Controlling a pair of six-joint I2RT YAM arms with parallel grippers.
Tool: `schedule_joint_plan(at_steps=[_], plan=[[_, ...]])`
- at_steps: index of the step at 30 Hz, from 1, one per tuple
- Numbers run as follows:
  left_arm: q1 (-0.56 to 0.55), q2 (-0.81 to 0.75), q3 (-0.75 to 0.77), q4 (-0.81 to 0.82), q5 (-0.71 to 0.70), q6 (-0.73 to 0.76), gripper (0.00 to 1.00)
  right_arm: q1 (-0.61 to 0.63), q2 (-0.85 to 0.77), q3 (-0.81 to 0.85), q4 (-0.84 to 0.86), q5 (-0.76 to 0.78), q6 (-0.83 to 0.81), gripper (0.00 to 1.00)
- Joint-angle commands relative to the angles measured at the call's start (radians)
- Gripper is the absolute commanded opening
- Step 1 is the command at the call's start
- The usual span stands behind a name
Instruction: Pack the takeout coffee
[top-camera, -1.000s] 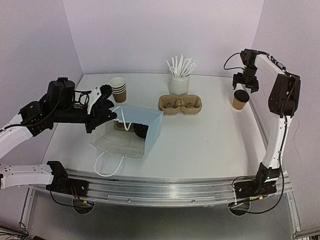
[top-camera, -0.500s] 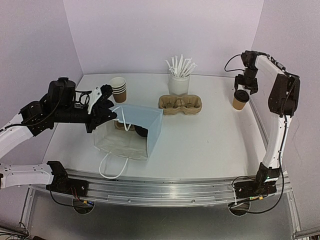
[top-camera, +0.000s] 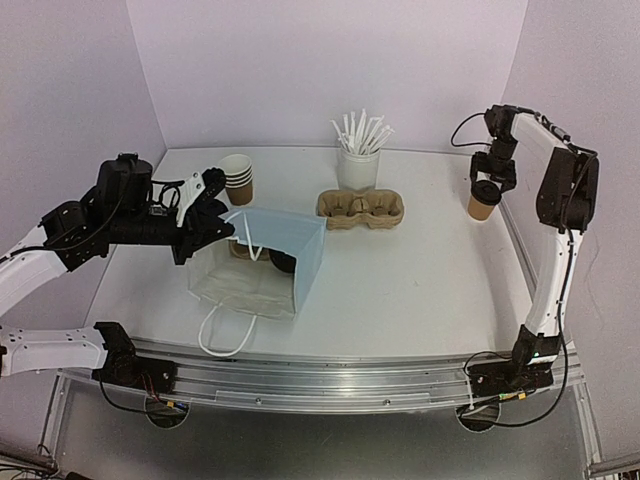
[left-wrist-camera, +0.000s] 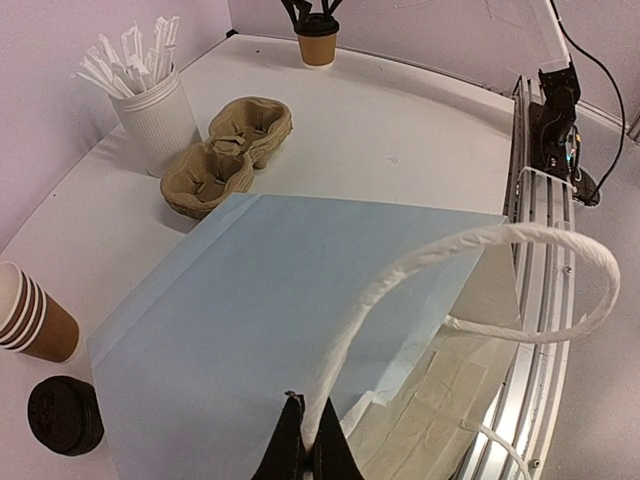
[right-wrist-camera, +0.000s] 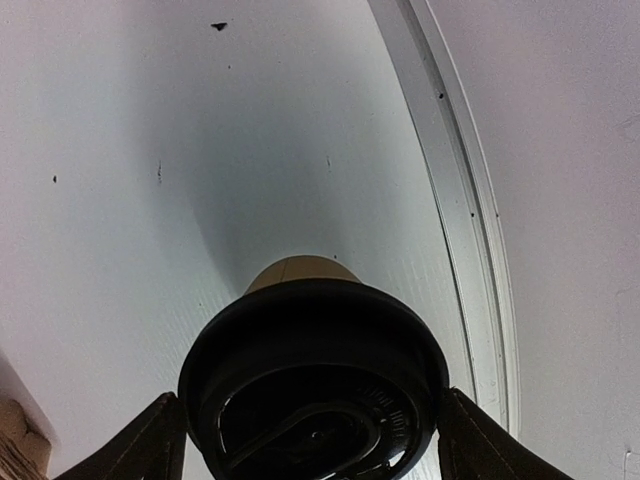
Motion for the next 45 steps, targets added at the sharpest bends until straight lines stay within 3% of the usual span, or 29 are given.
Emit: schedule_joint_plan(at_steps=[1, 15, 24, 34, 39, 45], plan=[[-0.004, 0.001, 0.05, 0.034, -0.014, -0.008, 0.0, -0.007, 0.012, -0.021, -0.011, -0.029, 0.012, 0.8], [-0.004, 0.007, 0.049, 0.048, -0.044, -0.027, 0.0, -0.009, -0.039, -0.079, -0.005, -0.044, 0.002, 0.54], [-0.005, 0.062, 0.088, 0.068, -0.134, -0.102, 0.0, 0.036, -0.247, -0.197, -0.006, -0.097, 0.017, 0.43], [-0.004, 0.108, 0.123, 0.084, -0.12, -0.257, 0.0, 0.341, -0.623, -0.398, -0.009, -0.087, 0.124, 0.37], [-0.006, 0.131, 0.136, 0.097, -0.109, -0.305, 0.0, 0.584, -0.811, -0.445, 0.004, -0.022, 0.206, 0.35], [-0.006, 0.157, 0.15, 0.109, -0.118, -0.335, 0.0, 0.944, -0.944, -0.483, 0.182, 0.07, 0.255, 0.31]])
